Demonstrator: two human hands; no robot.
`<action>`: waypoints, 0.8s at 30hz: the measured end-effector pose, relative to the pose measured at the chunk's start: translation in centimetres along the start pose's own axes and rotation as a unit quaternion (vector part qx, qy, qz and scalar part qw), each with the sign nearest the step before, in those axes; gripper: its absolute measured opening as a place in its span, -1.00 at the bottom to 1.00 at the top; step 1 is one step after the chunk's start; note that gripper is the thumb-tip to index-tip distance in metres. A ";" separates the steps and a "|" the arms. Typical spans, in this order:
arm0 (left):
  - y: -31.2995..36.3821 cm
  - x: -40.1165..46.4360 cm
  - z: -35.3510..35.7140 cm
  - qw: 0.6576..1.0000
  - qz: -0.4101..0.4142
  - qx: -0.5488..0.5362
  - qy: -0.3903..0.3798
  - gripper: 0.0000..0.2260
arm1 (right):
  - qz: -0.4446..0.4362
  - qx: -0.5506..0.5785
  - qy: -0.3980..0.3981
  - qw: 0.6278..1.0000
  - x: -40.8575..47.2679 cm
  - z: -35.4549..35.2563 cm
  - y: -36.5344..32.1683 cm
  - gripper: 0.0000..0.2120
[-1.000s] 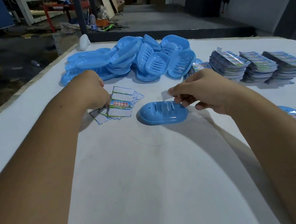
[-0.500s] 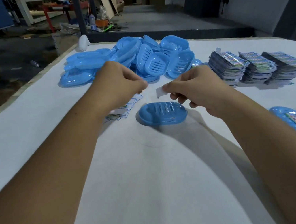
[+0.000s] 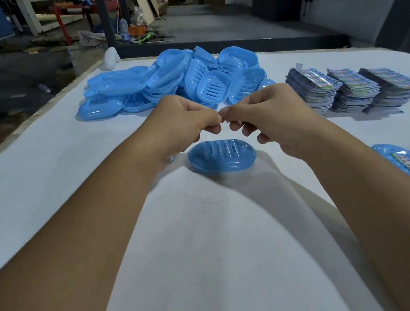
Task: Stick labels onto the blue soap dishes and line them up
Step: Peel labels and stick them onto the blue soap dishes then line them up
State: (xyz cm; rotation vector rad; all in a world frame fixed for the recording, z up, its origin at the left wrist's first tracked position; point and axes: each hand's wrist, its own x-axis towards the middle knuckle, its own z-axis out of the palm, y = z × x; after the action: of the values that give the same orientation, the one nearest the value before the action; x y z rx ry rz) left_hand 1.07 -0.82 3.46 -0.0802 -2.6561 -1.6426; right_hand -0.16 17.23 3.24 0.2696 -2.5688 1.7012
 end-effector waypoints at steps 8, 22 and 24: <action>-0.5 0.3 -0.5 0.997 0.000 0.030 0.078 -0.77 | 0.037 0.015 -0.015 0.999 0.2 0.1 0.4 -0.68; -0.6 0.5 -0.6 0.998 -0.023 0.020 0.058 -0.86 | 0.078 -0.027 0.027 0.996 0.4 -0.3 0.6 -0.79; -0.7 0.6 -0.7 0.998 -0.026 0.027 0.058 -0.87 | 0.082 -0.030 0.024 0.996 0.4 -0.3 0.5 -0.81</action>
State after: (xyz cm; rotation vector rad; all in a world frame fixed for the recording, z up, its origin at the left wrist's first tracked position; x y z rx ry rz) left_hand 0.47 -1.72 3.19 0.0822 -2.6338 -1.5367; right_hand -0.64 17.68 2.97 0.0146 -2.6672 1.6540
